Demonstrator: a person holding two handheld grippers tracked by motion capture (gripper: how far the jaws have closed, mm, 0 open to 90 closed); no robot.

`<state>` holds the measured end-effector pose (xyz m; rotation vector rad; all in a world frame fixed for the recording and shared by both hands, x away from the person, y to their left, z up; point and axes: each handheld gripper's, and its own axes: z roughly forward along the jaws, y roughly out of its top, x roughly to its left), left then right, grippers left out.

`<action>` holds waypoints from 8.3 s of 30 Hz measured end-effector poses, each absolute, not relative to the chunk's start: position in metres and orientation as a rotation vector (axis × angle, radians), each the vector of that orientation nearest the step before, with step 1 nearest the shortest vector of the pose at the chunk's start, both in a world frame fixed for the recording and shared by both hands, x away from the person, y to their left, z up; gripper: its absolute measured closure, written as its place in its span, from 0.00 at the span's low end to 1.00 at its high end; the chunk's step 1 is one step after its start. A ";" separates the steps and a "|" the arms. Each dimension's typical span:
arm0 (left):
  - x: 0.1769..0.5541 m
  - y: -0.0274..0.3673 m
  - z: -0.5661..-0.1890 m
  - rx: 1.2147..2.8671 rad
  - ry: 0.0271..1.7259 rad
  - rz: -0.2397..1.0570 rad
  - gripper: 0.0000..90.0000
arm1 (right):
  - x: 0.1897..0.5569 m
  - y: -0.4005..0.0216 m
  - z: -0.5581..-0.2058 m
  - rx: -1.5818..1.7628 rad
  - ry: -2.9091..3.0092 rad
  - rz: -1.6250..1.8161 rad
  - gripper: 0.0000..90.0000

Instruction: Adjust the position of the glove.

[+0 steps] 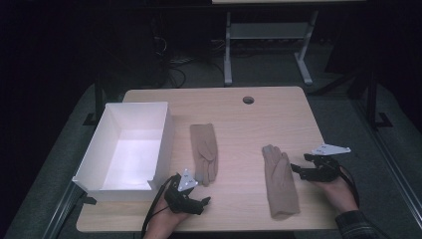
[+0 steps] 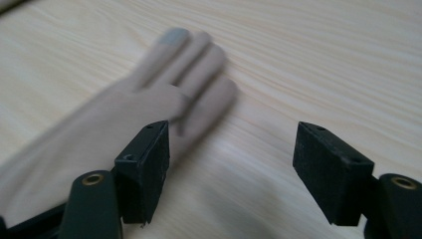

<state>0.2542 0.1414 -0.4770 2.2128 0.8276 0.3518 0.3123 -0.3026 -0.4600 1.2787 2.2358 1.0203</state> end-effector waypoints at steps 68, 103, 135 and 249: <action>0.342 0.049 -0.461 2.265 0.808 0.176 1.00 | 0.325 -0.306 -0.483 1.377 2.185 0.945 0.12; 0.409 0.103 -0.442 2.183 1.023 0.388 1.00 | 0.325 -0.306 -0.483 1.369 2.192 0.947 0.13; 0.331 0.102 -0.454 2.332 0.996 0.316 1.00 | 0.325 -0.305 -0.483 1.370 2.193 0.947 0.13; 0.357 0.116 -0.459 2.239 1.030 0.235 0.93 | 0.327 -0.306 -0.483 1.336 2.220 0.960 0.13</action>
